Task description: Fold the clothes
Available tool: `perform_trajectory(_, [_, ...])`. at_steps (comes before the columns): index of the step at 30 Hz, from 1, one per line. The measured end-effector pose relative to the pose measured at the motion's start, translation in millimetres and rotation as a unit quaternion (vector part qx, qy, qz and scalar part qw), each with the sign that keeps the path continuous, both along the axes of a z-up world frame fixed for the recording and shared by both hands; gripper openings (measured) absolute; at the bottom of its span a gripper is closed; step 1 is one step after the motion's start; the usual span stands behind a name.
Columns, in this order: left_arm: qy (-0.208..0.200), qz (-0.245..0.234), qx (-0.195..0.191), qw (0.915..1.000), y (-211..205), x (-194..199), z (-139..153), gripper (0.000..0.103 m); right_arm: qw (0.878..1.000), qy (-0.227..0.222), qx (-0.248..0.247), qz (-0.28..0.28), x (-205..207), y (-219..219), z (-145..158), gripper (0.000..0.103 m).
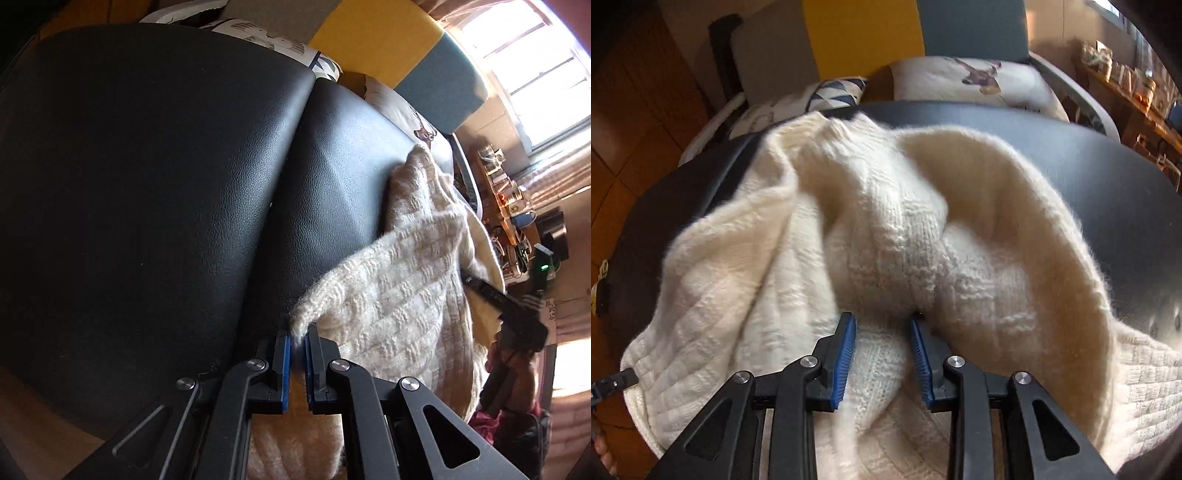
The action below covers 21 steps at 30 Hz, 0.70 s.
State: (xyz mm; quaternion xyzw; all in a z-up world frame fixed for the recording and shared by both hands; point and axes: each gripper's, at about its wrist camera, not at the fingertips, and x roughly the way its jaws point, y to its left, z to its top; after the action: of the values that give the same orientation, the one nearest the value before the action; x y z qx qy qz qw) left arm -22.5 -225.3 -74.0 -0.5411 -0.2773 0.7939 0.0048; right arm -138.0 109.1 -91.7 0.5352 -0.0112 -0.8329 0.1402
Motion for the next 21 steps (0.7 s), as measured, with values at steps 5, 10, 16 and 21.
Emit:
perform_trajectory(5, [0.018,-0.025,-0.021,0.9993,9.9,-33.9,7.7,0.007,0.997,0.027,0.065,-0.036,-5.1,15.5,-4.6,0.028])
perform_trajectory(10, [0.038,-0.041,-0.039,0.9977,8.3,-45.7,21.6,0.018,0.995,0.041,0.069,-0.058,-0.5,29.8,-1.7,0.033])
perform_trajectory(16, [0.028,-0.006,-0.035,0.9990,-17.6,-27.5,19.7,0.043,0.987,0.107,0.098,-0.074,27.6,16.2,-11.4,0.046])
perform_trajectory(21, [0.032,-0.033,-0.028,0.9986,-23.7,21.7,17.9,0.048,0.988,0.102,0.076,-0.086,31.8,21.5,-11.1,0.049])
